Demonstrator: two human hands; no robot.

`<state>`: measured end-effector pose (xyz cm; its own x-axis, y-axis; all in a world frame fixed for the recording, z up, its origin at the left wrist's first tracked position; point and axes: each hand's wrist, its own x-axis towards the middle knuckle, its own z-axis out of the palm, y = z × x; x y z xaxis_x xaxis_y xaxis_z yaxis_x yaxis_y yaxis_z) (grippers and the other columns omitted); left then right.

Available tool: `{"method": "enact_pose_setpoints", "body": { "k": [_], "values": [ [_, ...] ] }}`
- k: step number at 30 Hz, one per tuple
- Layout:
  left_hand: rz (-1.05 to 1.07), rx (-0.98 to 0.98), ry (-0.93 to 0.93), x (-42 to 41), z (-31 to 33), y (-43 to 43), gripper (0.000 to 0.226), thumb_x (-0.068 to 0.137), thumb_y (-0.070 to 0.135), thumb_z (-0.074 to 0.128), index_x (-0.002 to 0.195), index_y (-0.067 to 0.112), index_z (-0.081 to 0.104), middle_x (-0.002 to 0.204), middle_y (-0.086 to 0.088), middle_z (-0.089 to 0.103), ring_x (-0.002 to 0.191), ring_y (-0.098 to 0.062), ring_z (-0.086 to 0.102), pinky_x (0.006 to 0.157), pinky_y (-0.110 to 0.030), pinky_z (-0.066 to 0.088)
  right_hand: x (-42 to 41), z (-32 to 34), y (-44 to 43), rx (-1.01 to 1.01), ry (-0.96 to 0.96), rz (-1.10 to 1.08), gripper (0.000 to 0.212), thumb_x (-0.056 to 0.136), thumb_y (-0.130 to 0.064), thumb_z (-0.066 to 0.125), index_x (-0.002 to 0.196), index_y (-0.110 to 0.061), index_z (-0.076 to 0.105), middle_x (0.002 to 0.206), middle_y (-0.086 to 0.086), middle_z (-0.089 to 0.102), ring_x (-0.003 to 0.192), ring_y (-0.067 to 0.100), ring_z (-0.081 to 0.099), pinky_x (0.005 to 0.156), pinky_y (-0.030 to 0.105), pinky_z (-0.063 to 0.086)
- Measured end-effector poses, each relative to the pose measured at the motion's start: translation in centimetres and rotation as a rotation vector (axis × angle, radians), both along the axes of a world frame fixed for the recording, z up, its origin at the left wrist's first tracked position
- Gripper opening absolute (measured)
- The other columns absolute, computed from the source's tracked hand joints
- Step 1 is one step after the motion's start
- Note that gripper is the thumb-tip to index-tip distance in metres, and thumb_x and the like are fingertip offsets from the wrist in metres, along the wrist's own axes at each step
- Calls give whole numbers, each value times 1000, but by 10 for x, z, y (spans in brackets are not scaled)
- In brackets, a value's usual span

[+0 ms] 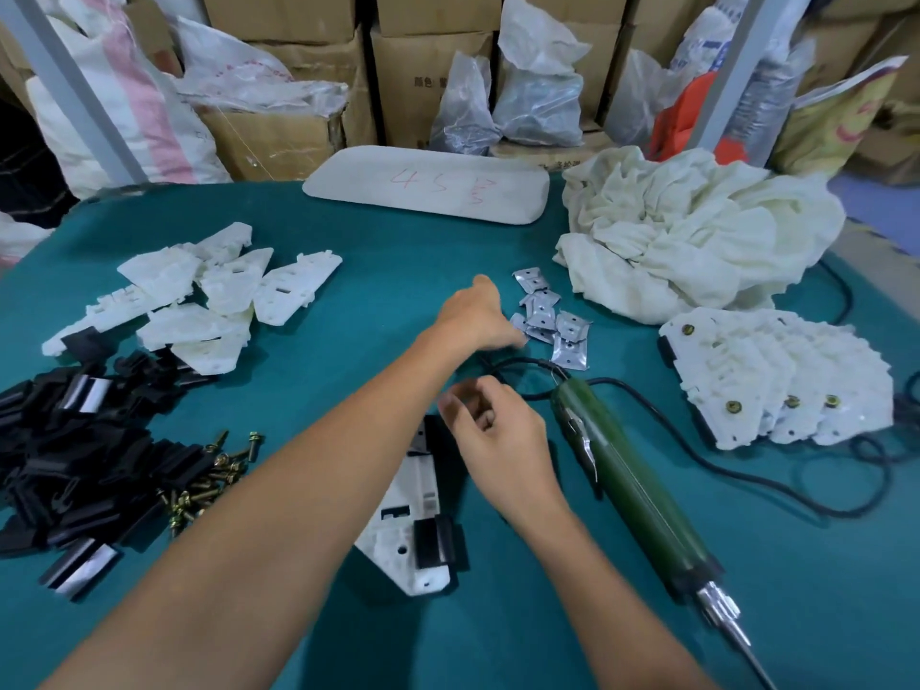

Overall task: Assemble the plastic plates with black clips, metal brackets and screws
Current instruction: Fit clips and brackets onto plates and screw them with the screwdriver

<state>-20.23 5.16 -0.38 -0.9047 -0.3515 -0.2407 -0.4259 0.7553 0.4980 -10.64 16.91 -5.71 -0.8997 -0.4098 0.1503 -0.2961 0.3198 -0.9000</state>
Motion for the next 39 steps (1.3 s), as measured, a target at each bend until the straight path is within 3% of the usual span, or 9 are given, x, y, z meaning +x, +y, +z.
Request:
{"method": "enact_pose_setpoints", "body": {
  "k": [3, 4, 5, 9, 15, 21, 26, 32, 39],
  "values": [
    [-30, -36, -34, -9, 3, -5, 50, 67, 35, 81, 101, 6, 58, 128, -19, 56, 86, -30, 64, 56, -42, 44, -1, 1, 1, -34, -31, 11, 13, 95, -33, 67, 90, -21, 66, 77, -6, 64, 71, 12, 55, 77, 44, 52],
    [-43, -35, -36, -8, 3, -11, 42, 65, 34, 81, 89, 10, 56, 90, 7, 43, 76, -27, 60, 53, -37, 42, -2, 1, 1, -49, -42, 9, 13, 95, -34, 67, 92, -22, 67, 76, -7, 63, 70, 10, 54, 77, 44, 52],
    [-47, -30, -39, -6, 2, -19, 39, 65, 34, 81, 84, 14, 55, 88, -10, 59, 72, -24, 55, 54, -32, 42, -2, 2, 2, -60, -54, 9, 13, 96, -35, 67, 93, -23, 67, 75, -8, 61, 69, 9, 53, 77, 43, 53],
    [-3, -21, 50, 16, -1, -65, 55, 70, 28, 83, 116, 17, 56, 103, -1, 63, 94, -23, 57, 79, -30, 48, -1, 1, 4, -61, -94, 19, 14, 97, -39, 65, 98, -26, 67, 76, -11, 60, 68, 4, 54, 75, 36, 54],
    [-215, -97, 102, 59, -6, -123, 57, 73, 13, 76, 116, 30, 43, 94, 14, 64, 76, -1, 53, 56, -17, 34, -3, 1, 3, -53, -120, 10, 14, 96, -41, 66, 98, -28, 67, 76, -13, 61, 71, 1, 57, 72, 23, 49],
    [-248, -104, 62, 55, -11, -134, 67, 70, 21, 79, 128, 29, 46, 127, 15, 63, 113, -16, 55, 92, -35, 46, -3, 1, 5, -45, -146, 9, 11, 97, -43, 64, 95, -32, 67, 81, -30, 62, 72, -2, 57, 69, 20, 47],
    [-274, -268, 102, 68, -4, -129, 60, 70, 29, 76, 122, 33, 47, 101, 19, 69, 91, -15, 61, 79, -37, 51, -5, 6, 9, -72, -198, 26, 10, 97, -43, 63, 96, -34, 67, 80, -28, 62, 69, 2, 58, 77, 44, 60],
    [-142, -164, 241, 164, 19, -108, 64, 70, 48, 73, 125, 41, 43, 93, 26, 68, 96, -9, 62, 80, -35, 50, 2, 18, 26, 24, -200, 113, 8, 98, -31, 62, 92, -31, 67, 76, -9, 68, 61, 10, 68, 56, 25, 57],
    [-249, -56, 169, 264, 22, -48, 80, 66, 58, 68, 133, 59, 24, 103, 34, 64, 94, 2, 58, 79, -24, 45, 43, 21, 58, 99, -494, 223, 19, 99, -19, 61, 86, -21, 75, 65, 1, 68, 52, 20, 63, 50, 28, 54]
  ]
}}
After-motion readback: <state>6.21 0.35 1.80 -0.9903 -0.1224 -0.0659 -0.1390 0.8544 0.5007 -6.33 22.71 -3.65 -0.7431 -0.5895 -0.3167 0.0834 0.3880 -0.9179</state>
